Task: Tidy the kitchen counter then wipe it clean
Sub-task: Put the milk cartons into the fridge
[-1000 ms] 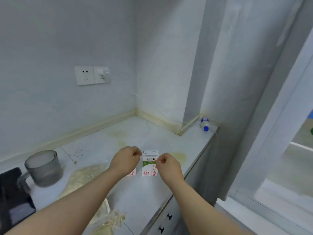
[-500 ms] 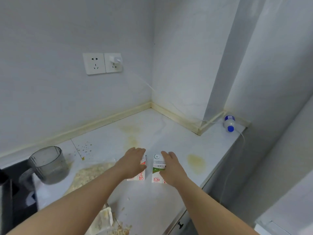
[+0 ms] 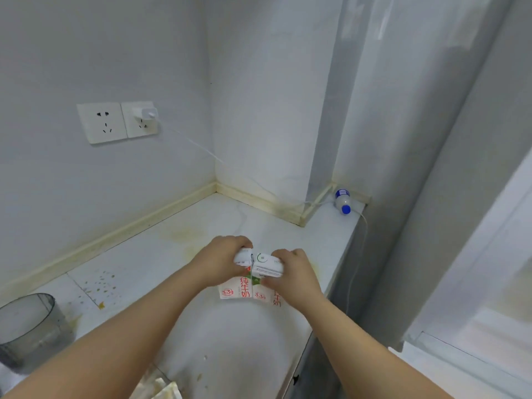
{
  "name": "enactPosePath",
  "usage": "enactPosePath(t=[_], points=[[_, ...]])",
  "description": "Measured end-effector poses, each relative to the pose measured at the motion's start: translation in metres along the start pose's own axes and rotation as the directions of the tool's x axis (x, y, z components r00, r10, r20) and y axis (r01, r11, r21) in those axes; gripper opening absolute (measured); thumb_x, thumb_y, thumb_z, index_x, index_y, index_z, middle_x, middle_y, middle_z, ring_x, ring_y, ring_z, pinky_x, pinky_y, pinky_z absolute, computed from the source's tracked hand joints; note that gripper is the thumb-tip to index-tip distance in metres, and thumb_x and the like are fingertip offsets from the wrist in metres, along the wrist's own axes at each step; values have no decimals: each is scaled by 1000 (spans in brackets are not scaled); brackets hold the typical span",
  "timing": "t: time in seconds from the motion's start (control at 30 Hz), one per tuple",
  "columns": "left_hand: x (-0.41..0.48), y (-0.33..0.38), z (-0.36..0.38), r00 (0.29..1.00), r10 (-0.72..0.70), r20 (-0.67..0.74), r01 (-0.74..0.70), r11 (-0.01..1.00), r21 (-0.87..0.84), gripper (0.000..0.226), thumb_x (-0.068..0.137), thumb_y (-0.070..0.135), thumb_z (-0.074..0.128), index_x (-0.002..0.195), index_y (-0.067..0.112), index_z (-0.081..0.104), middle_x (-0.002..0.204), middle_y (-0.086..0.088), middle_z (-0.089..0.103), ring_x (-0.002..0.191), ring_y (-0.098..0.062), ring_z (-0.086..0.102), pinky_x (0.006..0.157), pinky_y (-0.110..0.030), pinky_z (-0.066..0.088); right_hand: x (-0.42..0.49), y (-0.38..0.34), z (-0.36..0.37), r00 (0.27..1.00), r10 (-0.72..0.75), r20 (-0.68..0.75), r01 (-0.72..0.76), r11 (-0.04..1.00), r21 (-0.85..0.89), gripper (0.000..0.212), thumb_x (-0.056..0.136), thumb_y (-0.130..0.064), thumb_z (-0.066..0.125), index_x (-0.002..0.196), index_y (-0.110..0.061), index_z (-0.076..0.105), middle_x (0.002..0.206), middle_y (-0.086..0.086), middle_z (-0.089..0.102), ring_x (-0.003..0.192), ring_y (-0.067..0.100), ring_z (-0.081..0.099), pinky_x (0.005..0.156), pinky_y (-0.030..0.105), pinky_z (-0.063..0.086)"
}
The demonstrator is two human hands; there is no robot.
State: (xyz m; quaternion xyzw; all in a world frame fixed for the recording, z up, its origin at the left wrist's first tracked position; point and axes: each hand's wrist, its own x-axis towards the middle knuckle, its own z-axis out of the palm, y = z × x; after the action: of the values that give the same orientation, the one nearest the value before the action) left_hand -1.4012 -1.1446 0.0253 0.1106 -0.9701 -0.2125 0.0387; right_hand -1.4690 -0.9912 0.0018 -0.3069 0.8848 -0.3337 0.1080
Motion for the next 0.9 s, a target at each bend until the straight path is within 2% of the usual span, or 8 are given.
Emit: enactPosePath(t=[0.07, 0.17, 0.3, 0.43, 0.57, 0.7, 0.8, 0.9], points=[[3, 26, -17, 991, 113, -65, -115, 993, -35, 37, 80, 20, 70, 116, 17, 59, 99, 5, 60, 88, -13, 53, 64, -19, 41, -12, -1, -28, 990, -47, -130, 56, 996, 66, 40, 79, -22, 70, 117, -20, 57, 105, -3, 38, 74, -3, 42, 59, 3, 39], [0, 70, -45, 958, 245, -147, -261, 959, -107, 40, 80, 17, 72, 119, 18, 62, 105, 3, 62, 96, -13, 56, 79, -24, 41, -30, -2, -70, 957, -88, -278, 116, 989, 88, 47, 77, -25, 73, 121, -21, 57, 110, -3, 45, 83, -12, 38, 67, -1, 34], [2, 126, -70, 914, 361, -186, -399, 887, -235, 32, 83, 24, 69, 113, 31, 62, 105, 9, 60, 95, -11, 59, 81, -25, 49, -63, -6, -128, 880, -86, -467, 176, 972, 153, 40, 76, -25, 75, 114, -22, 62, 97, -13, 49, 95, -2, 42, 75, 5, 36], [7, 180, -77, 862, 438, -255, -503, 800, -328, 22, 83, 29, 68, 86, 38, 49, 101, 9, 63, 85, -8, 62, 65, -16, 49, -91, 3, -174, 765, -40, -642, 240, 944, 226, 32, 74, -28, 76, 98, -37, 57, 108, -7, 53, 104, 13, 55, 90, 30, 50], [7, 234, -71, 815, 464, -348, -572, 739, -356, 32, 84, 33, 65, 80, 30, 33, 103, 4, 62, 82, -11, 63, 66, -27, 53, -113, 18, -214, 656, 2, -755, 301, 916, 264, 34, 75, -27, 75, 94, -45, 53, 113, -2, 59, 99, 14, 62, 85, 35, 55], [7, 294, -60, 768, 506, -392, -635, 679, -369, 32, 87, 33, 62, 79, 30, 32, 91, 8, 61, 69, -3, 61, 48, -11, 45, -144, 39, -260, 570, -18, -821, 365, 901, 233, 39, 77, -19, 73, 97, -45, 51, 110, -2, 61, 94, 13, 64, 78, 29, 57], [6, 345, -49, 738, 510, -442, -670, 633, -388, 31, 85, 34, 64, 81, 28, 34, 92, 7, 62, 72, -5, 64, 50, -15, 50, -167, 64, -299, 505, -46, -862, 370, 913, 168, 37, 79, -18, 70, 96, -46, 53, 107, -13, 59, 99, 14, 63, 81, 35, 57], [8, 398, -40, 708, 523, -474, -698, 619, -360, 33, 85, 35, 64, 81, 27, 32, 89, 10, 59, 72, -2, 61, 51, -13, 48, -185, 90, -338, 474, -19, -880, 389, 901, 190, 31, 82, -19, 68, 95, -45, 56, 106, -13, 57, 92, 14, 65, 70, 28, 58]])
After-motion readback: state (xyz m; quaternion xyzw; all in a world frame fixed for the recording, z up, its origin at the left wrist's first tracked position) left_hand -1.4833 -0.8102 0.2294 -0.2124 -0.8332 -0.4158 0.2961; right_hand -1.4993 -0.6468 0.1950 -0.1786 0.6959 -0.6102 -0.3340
